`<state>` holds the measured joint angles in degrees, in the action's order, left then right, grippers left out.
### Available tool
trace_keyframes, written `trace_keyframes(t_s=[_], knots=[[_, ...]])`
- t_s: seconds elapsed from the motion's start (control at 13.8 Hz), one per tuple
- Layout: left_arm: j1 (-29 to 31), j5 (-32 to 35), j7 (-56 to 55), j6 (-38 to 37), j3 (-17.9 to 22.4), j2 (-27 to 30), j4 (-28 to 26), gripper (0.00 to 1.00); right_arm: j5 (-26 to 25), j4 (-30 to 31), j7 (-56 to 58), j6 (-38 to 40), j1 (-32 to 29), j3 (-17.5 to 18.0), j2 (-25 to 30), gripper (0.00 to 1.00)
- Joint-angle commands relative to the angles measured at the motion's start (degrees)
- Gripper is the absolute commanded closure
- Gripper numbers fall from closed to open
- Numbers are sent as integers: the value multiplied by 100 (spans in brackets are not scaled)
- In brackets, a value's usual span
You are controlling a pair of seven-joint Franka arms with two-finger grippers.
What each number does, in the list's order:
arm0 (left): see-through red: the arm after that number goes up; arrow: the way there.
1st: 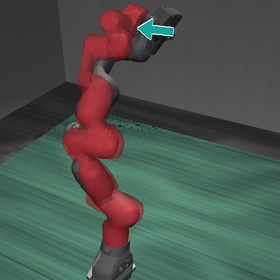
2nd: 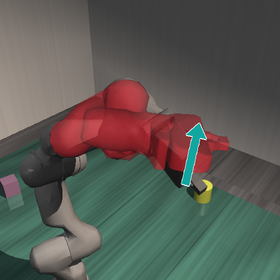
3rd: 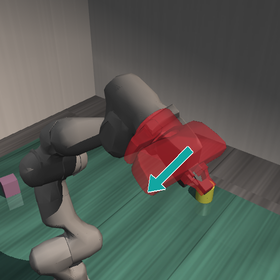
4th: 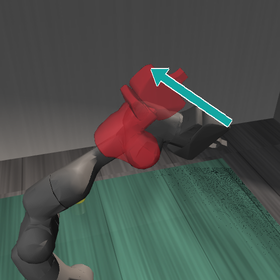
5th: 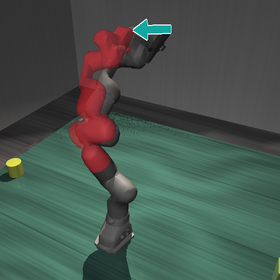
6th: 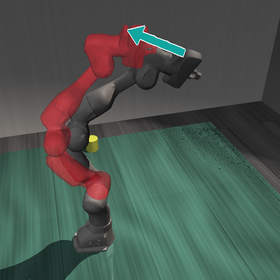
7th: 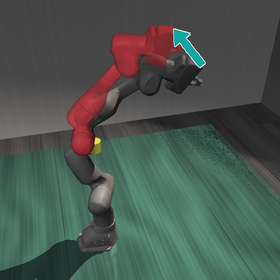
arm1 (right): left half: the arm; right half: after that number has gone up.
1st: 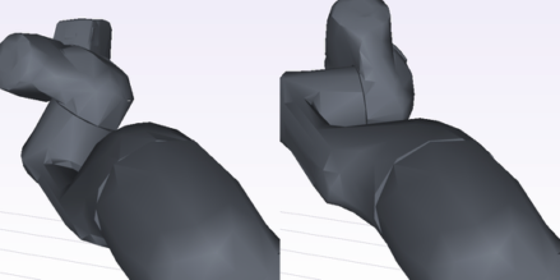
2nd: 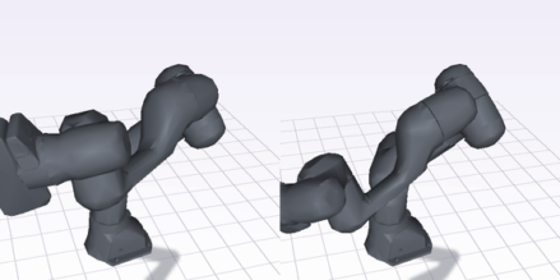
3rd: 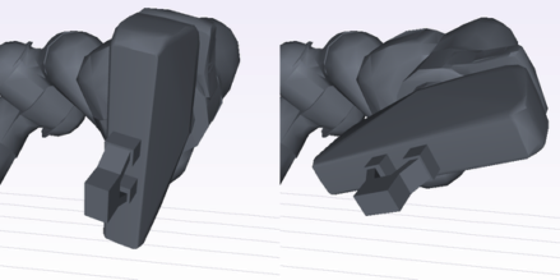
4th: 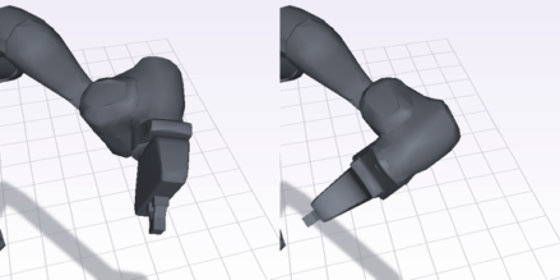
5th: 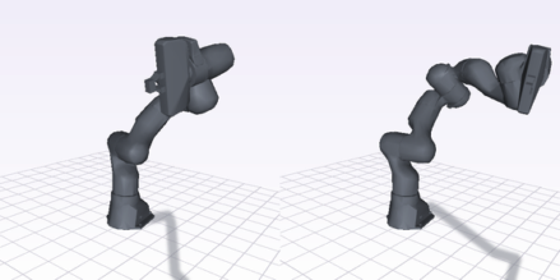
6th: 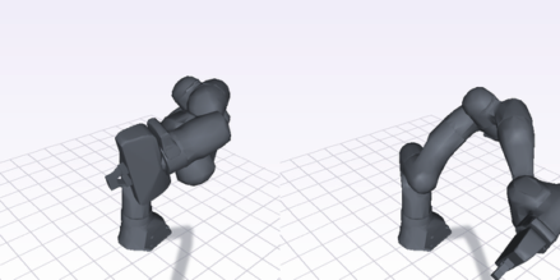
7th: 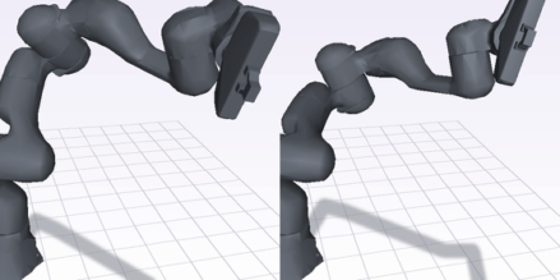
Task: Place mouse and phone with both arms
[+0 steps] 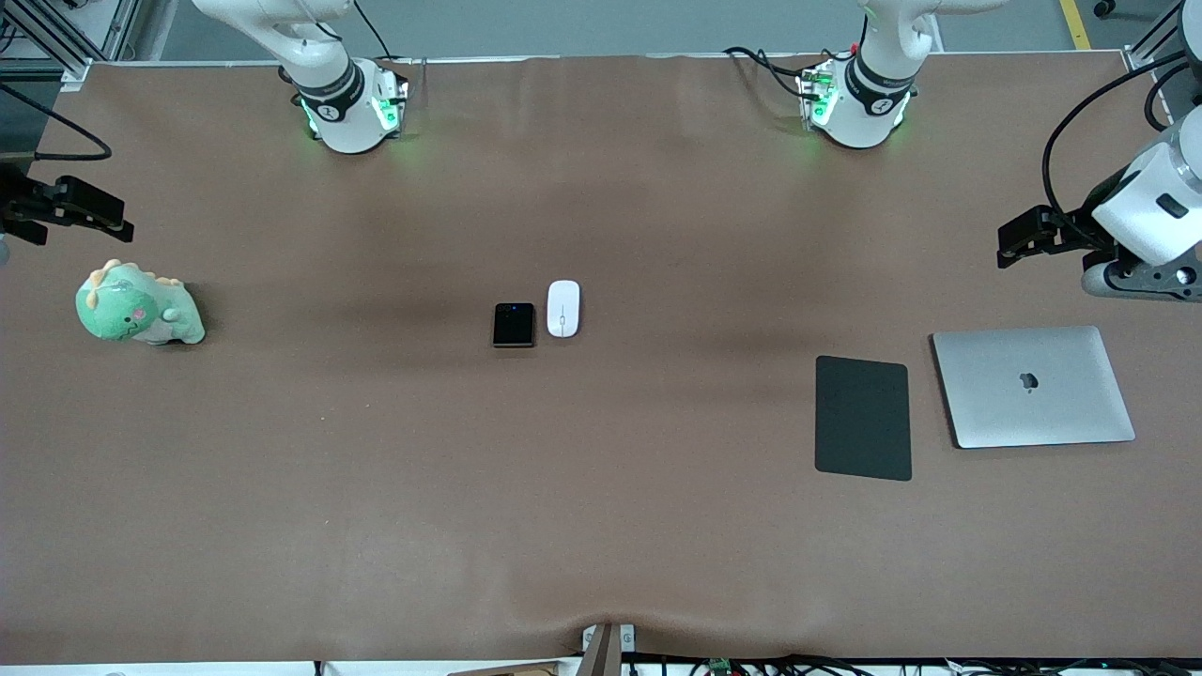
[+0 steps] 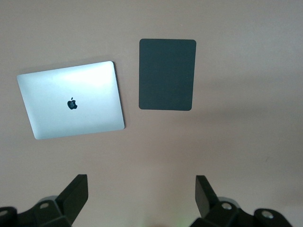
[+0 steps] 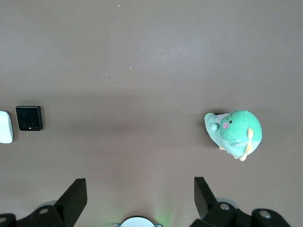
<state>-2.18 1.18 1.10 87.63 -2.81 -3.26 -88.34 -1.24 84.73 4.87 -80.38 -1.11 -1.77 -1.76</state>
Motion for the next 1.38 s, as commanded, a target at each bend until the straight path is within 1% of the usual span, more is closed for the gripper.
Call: trace_keyframes(t_s=[0.0, 0.29, 0.51, 0.72, 1.01, 1.3], knots=[[-11, 32, 39, -35, -18, -35, 54, 0, 1, 105, 58, -57, -48, 46, 97, 0], [-37, 14, 31, -35, -18, -61, 124, 0, 1, 105, 58, -48, -48, 46, 97, 0], [-72, -39, 13, -114, -18, -315, 457, 0, 1, 105, 58, -57, -48, 46, 97, 0], [-98, -47, 4, -264, -27, -438, 537, 0, 1, 114, 58, -48, -48, 46, 97, 0], [-195, -47, -215, -273, -36, -527, 546, 0, 1, 114, 58, -57, -39, 46, 97, 0], [-502, -179, -549, -272, -71, -544, 511, 0, 1, 105, 58, -57, -39, 46, 88, 0]])
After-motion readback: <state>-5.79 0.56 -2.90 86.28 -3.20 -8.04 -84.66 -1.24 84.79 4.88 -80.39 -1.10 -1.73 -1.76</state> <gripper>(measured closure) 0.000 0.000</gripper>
